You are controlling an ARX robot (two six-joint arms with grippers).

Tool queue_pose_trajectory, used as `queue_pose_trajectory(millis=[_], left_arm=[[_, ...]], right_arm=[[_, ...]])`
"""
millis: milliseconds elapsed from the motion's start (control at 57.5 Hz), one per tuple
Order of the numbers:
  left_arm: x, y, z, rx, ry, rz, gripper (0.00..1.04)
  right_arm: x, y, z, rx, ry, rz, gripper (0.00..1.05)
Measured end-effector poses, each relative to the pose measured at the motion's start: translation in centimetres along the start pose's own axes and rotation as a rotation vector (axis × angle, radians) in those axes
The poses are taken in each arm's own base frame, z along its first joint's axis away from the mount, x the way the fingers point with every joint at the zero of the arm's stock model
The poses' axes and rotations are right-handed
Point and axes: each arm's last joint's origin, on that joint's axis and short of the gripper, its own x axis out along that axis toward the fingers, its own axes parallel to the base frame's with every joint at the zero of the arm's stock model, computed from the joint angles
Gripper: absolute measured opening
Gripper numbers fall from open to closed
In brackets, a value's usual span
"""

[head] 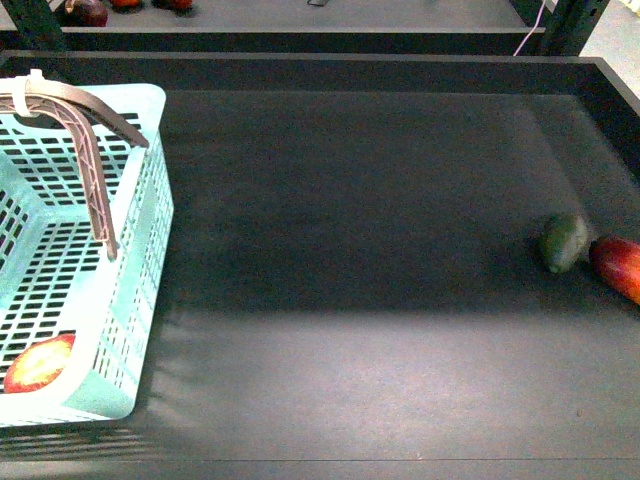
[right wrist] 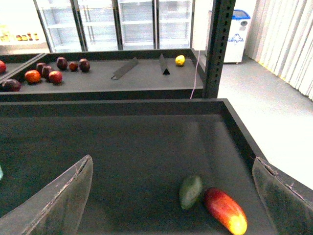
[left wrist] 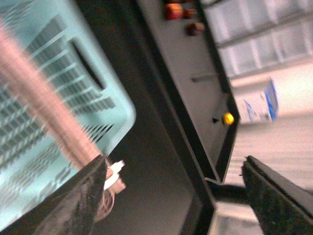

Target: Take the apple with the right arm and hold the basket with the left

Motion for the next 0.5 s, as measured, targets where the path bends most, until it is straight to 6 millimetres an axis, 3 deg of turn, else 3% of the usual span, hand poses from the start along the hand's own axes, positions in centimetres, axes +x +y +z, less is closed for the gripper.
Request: queue_pose_trajectory(millis=[139,209,417,504], left_arm=[[-2.2,1.9,-1.6,0.63,-0.191,-0.188,0.55],[-3.3,2.5,-1.9,0.801,-0.242,-0.193,0.42],[-5.3,5.2,-3.6,0.959,-0.24,-0.163,0.03],[-6.3,6.0,-4.0,0.973,-0.25,-0.167,0.03]], right_arm=[[0.0,0.0,0.0,0.0,0.0,0.0,0.96],[0.0,0.0,0.0,0.0,0.0,0.0,0.96],[0.0,0.0,0.0,0.0,0.0,0.0,0.96],[0.0,0.0,0.0,0.0,0.0,0.0,0.96]])
